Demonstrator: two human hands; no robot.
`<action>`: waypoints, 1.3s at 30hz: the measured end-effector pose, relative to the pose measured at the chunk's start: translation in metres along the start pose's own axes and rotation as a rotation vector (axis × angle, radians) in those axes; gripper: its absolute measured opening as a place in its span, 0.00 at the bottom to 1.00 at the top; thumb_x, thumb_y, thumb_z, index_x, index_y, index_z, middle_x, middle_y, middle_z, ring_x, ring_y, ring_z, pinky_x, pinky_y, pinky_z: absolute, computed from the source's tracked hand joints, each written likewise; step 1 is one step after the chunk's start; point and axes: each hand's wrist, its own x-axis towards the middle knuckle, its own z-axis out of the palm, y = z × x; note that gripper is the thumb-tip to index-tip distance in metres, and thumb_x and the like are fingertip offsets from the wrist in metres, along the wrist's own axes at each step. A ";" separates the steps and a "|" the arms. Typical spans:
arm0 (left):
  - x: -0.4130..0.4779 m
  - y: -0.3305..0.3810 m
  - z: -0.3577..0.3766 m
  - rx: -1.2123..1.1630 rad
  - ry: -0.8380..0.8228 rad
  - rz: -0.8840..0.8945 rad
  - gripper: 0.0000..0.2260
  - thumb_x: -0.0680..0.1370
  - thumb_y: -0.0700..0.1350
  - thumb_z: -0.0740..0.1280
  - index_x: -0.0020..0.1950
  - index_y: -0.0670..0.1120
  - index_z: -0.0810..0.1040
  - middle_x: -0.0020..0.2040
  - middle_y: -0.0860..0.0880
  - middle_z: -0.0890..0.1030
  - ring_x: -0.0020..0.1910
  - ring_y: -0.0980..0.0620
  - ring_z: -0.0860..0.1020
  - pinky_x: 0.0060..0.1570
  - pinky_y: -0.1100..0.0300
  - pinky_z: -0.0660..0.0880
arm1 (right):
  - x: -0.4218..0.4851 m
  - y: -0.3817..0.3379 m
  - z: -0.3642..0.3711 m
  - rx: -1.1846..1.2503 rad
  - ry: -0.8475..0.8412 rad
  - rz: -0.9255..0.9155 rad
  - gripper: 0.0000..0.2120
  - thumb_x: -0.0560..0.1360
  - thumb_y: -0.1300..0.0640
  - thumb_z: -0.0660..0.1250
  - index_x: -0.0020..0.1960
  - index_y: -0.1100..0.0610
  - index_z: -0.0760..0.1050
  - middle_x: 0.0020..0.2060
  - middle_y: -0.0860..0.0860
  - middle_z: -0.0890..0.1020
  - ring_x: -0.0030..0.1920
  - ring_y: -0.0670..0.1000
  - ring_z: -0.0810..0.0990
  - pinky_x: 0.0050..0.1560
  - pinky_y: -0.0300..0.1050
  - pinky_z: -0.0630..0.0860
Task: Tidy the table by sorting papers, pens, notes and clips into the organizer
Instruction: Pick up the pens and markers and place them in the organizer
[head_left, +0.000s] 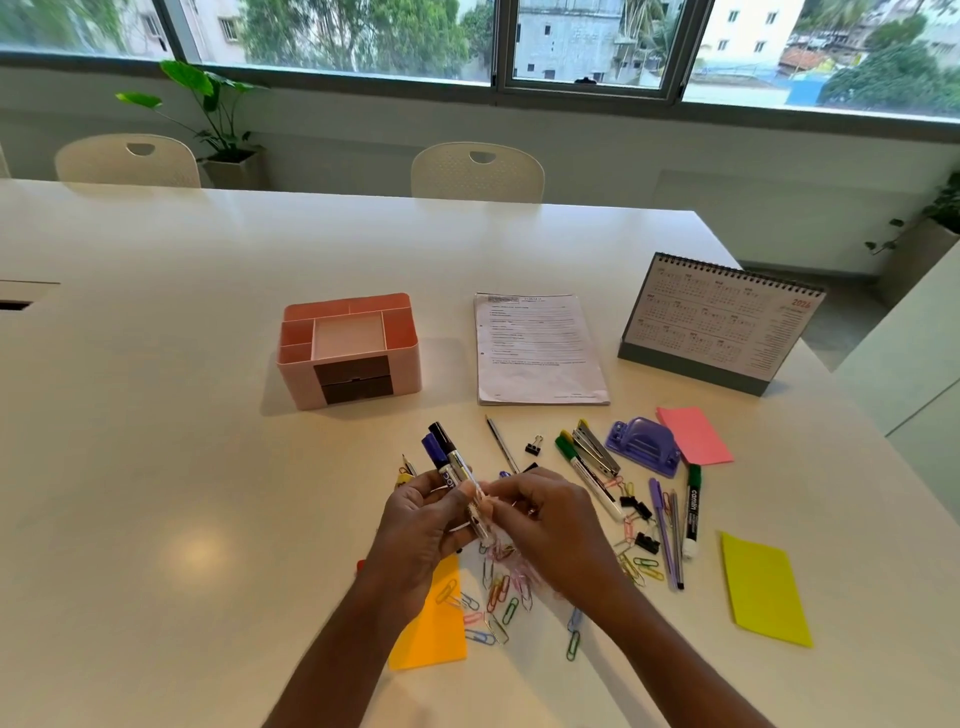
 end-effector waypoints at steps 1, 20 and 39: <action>0.001 0.000 0.000 -0.006 0.005 -0.002 0.13 0.82 0.37 0.70 0.65 0.37 0.78 0.56 0.36 0.86 0.56 0.38 0.87 0.53 0.45 0.85 | 0.003 0.004 -0.005 -0.025 0.025 0.013 0.08 0.79 0.52 0.74 0.57 0.51 0.85 0.47 0.44 0.82 0.46 0.41 0.81 0.46 0.34 0.79; 0.003 0.002 0.012 -0.076 -0.017 -0.026 0.16 0.80 0.36 0.70 0.68 0.37 0.77 0.58 0.36 0.86 0.57 0.37 0.86 0.55 0.44 0.85 | 0.023 0.066 -0.039 -0.789 0.196 0.197 0.09 0.79 0.57 0.72 0.58 0.57 0.83 0.48 0.53 0.85 0.46 0.52 0.84 0.44 0.44 0.82; -0.007 -0.004 0.035 -0.189 -0.024 -0.167 0.20 0.82 0.57 0.66 0.56 0.40 0.84 0.53 0.37 0.87 0.53 0.41 0.86 0.60 0.40 0.78 | 0.003 -0.022 0.009 -0.259 0.121 -0.012 0.10 0.80 0.54 0.72 0.61 0.49 0.83 0.49 0.45 0.81 0.46 0.44 0.81 0.49 0.43 0.83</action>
